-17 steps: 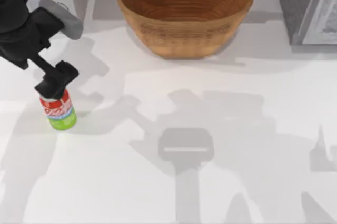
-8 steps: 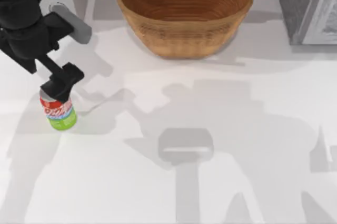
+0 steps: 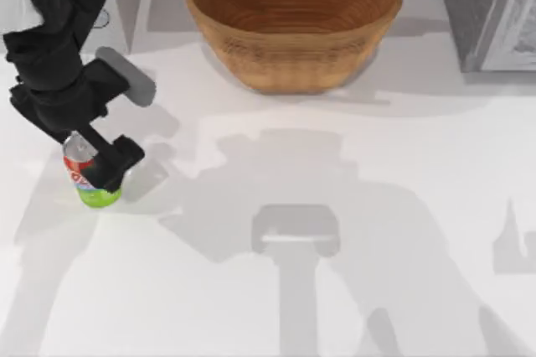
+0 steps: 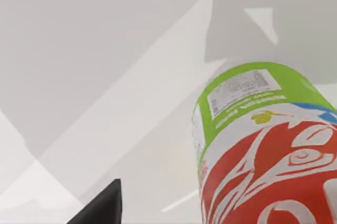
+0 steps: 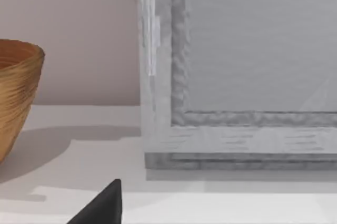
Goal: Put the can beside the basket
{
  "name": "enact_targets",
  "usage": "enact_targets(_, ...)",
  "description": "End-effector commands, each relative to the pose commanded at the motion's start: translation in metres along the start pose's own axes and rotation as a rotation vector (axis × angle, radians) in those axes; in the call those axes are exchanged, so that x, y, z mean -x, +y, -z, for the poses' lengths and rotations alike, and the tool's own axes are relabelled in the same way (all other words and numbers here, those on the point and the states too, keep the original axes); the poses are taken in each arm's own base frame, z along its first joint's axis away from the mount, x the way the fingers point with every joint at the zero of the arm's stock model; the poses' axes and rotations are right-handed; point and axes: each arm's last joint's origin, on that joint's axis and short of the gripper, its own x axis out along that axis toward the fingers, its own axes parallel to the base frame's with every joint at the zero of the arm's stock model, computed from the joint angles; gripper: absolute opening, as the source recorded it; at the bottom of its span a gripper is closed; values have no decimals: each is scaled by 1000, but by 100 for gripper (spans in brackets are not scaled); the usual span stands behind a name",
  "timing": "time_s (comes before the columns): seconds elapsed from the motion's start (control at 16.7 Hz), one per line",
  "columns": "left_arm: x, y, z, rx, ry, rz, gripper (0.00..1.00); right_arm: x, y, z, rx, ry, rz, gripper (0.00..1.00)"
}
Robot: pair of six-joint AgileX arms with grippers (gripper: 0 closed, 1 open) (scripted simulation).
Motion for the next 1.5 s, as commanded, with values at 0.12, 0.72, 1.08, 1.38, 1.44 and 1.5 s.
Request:
enact_targets(0.12,-4,0,0,0,3,2,100,0,0,0,0,0,0,100)
enact_targets(0.72,-4,0,0,0,3,2,40,0,0,0,0,0,0,100)
enact_targets(1.08,-4,0,0,0,3,2,0,0,0,0,0,0,0,100)
enact_targets(1.38,-4,0,0,0,3,2,0,0,0,0,0,0,0,100)
enact_targets(1.44,-4,0,0,0,3,2,0,0,0,0,0,0,0,100)
enact_targets(1.5,-4,0,0,0,3,2,0,0,0,0,0,0,0,100)
